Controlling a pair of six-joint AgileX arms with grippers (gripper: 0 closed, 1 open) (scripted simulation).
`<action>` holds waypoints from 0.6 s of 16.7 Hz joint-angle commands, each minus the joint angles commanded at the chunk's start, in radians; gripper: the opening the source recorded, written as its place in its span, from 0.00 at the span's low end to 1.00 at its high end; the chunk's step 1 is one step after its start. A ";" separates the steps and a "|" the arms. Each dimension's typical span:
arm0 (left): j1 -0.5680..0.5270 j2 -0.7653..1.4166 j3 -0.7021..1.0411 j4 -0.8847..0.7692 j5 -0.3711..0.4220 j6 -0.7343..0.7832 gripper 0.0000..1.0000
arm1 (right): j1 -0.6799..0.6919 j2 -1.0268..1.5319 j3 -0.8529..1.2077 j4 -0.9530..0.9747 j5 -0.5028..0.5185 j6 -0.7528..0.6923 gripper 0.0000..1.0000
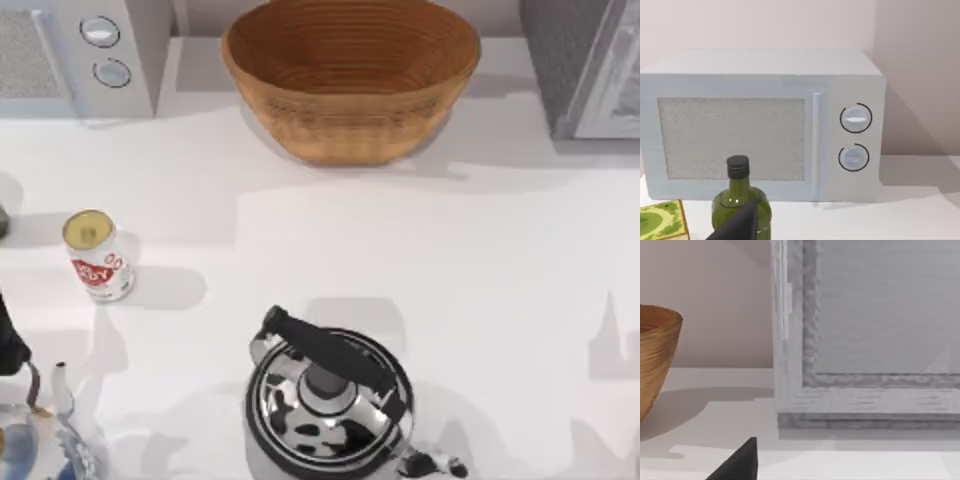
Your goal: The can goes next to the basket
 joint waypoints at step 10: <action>-0.040 0.377 0.352 -0.263 0.005 0.138 1.00 | 0.000 0.000 0.000 0.000 0.000 0.000 1.00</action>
